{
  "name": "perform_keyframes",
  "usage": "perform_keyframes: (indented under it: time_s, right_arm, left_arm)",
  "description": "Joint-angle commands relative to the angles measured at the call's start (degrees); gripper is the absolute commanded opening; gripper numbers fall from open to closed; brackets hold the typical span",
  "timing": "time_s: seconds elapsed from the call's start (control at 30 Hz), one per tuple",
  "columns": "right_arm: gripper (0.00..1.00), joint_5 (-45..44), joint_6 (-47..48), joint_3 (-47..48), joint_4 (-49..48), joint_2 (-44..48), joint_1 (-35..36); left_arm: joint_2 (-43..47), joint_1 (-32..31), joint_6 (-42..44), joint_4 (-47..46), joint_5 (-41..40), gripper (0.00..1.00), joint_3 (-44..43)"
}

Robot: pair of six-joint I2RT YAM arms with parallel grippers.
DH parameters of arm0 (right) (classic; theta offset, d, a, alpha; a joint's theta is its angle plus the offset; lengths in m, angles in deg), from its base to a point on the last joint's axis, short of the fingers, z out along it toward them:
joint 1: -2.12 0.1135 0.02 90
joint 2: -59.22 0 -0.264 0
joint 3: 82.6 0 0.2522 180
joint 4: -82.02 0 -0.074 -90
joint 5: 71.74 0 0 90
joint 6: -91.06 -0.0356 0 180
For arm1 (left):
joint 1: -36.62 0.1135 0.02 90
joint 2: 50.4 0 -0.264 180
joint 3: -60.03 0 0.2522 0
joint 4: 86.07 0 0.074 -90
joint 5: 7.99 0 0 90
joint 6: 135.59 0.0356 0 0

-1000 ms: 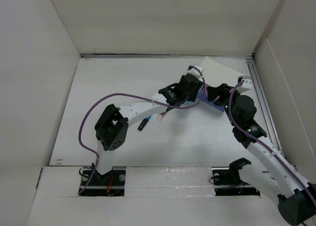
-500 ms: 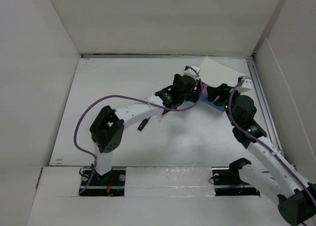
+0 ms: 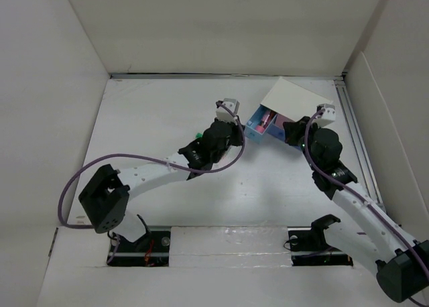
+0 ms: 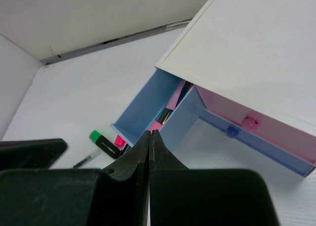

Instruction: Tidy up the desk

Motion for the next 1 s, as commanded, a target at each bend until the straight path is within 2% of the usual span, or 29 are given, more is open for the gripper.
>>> perform_keyframes:
  time_s: [0.0, 0.17, 0.63, 0.97]
  right_arm:
    - [0.00, 1.5, 0.4, 1.4, -2.1, -0.1, -0.4]
    - [0.00, 1.4, 0.7, 1.2, -2.4, 0.2, -0.4]
    - [0.00, 0.8, 0.7, 1.2, -2.4, -0.4, -0.9]
    - [0.00, 1.0, 0.7, 1.2, -2.4, -0.6, -0.9]
  left_arm:
    - [-3.7, 0.0, -3.8, -2.7, 2.8, 0.00, 2.8]
    - [-10.0, 0.0, -3.8, -3.2, 6.1, 0.00, -0.4]
    - [-20.3, 0.5, -0.1, -1.9, 5.2, 0.00, -11.3]
    - [-23.3, 0.5, 1.3, -1.3, 4.3, 0.00, -16.4]
